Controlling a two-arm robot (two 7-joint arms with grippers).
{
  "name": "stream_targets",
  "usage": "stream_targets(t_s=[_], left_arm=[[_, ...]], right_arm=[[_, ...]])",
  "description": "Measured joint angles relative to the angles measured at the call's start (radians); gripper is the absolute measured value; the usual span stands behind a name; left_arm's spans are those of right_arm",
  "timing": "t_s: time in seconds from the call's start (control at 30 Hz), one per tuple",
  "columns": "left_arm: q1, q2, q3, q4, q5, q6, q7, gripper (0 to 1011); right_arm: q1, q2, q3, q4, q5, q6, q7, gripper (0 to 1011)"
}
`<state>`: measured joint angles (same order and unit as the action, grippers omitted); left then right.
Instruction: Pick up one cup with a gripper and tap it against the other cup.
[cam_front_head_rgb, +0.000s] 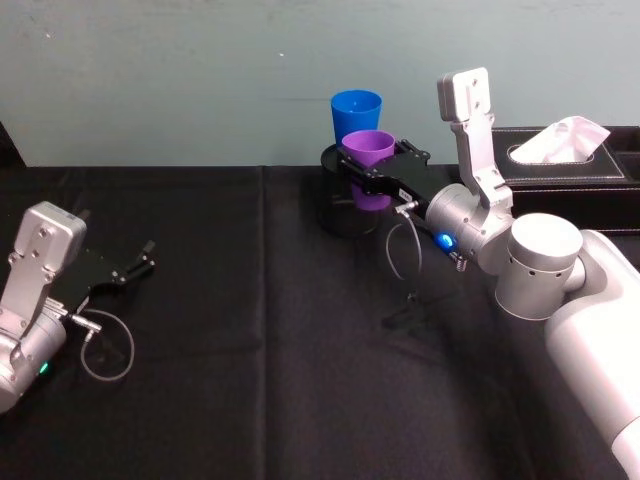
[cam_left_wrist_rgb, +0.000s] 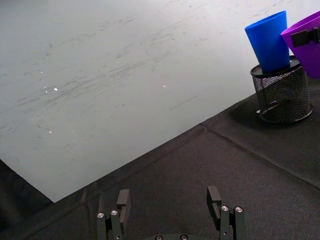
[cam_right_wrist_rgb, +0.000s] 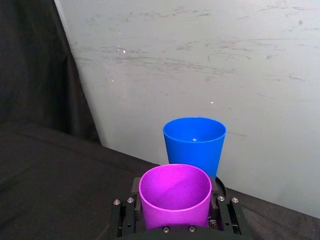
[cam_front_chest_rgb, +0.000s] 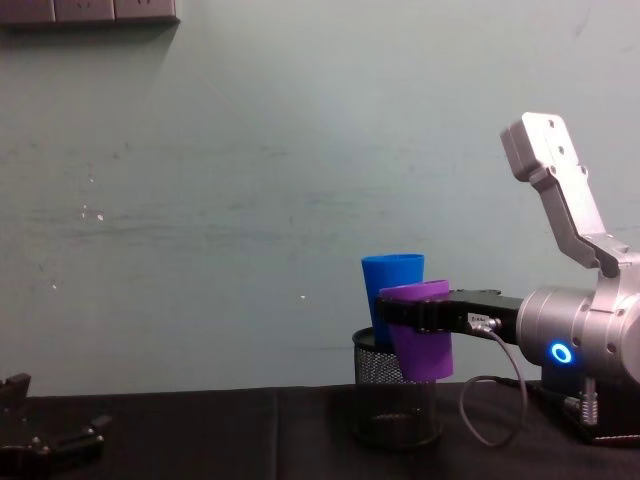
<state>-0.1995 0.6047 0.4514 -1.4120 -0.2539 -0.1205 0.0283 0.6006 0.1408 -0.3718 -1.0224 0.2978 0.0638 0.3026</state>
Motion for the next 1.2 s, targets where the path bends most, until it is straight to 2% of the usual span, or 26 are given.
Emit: stream_targets(t_s=[1.2], left_arm=[[0.0,0.0,0.0,0.0,0.0,0.0,0.0,1000]], right_arm=[[0.0,0.0,0.0,0.0,0.0,0.0,0.0,739]])
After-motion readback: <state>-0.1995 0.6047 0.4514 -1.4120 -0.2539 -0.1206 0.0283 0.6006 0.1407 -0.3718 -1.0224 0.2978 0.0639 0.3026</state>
